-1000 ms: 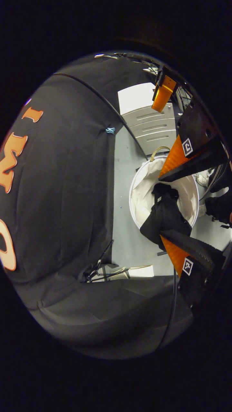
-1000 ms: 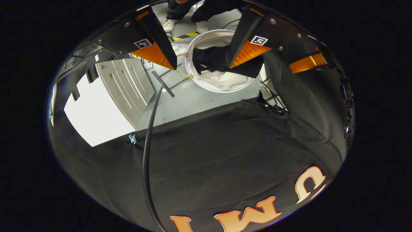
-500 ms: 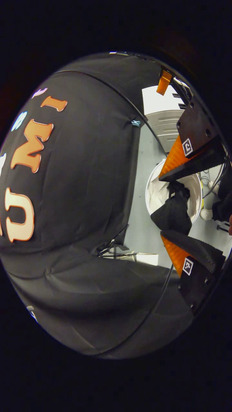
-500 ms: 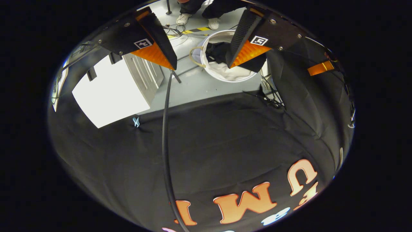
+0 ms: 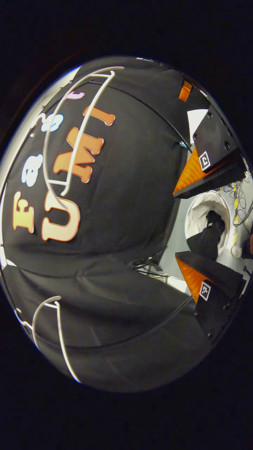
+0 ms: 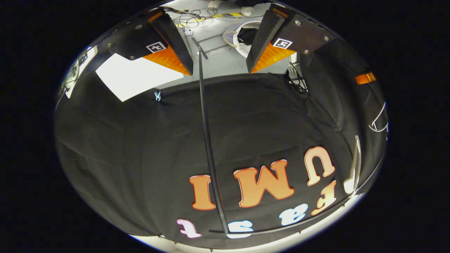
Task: Grasp the clothes on the hanger with both hands and then place them into the laundry hamper below.
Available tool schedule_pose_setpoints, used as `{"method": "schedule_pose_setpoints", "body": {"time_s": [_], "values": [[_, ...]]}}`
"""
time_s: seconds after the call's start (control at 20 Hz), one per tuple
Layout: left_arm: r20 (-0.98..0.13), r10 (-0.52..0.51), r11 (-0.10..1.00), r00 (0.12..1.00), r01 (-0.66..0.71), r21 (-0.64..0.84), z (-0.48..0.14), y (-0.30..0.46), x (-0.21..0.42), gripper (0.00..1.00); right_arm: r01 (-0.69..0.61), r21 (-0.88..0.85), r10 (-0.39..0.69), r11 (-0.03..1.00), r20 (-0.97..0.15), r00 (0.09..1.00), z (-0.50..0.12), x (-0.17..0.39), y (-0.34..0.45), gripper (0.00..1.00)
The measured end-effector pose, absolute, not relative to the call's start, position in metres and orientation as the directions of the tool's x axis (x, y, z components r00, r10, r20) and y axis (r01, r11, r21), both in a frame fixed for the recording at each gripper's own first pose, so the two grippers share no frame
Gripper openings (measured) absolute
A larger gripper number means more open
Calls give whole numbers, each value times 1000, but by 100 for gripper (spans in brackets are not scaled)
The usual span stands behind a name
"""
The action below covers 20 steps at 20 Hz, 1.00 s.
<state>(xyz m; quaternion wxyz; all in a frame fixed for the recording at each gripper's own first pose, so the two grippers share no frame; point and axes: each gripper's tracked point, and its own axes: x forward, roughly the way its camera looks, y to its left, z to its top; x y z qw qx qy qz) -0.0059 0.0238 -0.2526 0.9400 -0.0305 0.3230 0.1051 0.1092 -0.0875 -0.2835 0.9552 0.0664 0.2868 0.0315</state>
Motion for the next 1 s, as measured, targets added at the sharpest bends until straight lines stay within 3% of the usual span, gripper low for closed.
{"method": "schedule_pose_setpoints", "body": {"time_s": [0.45,0.85,0.95,1.0], "values": [[-361,174,983,916,-183,9,-121,-14,-20,100,-82,94,107,992,-291,951,-144,88,-109,94],[-173,222,972,960,-203,121,-48,-20,-39,97,-102,61,109,993,-126,986,-58,38,-124,94],[-142,220,971,965,-202,129,-36,-26,-40,94,-101,55,106,993,-101,989,-47,34,-124,98],[-132,211,973,969,-195,124,-32,-29,-39,94,-99,49,103,994,-91,990,-43,32,-125,94]]}}
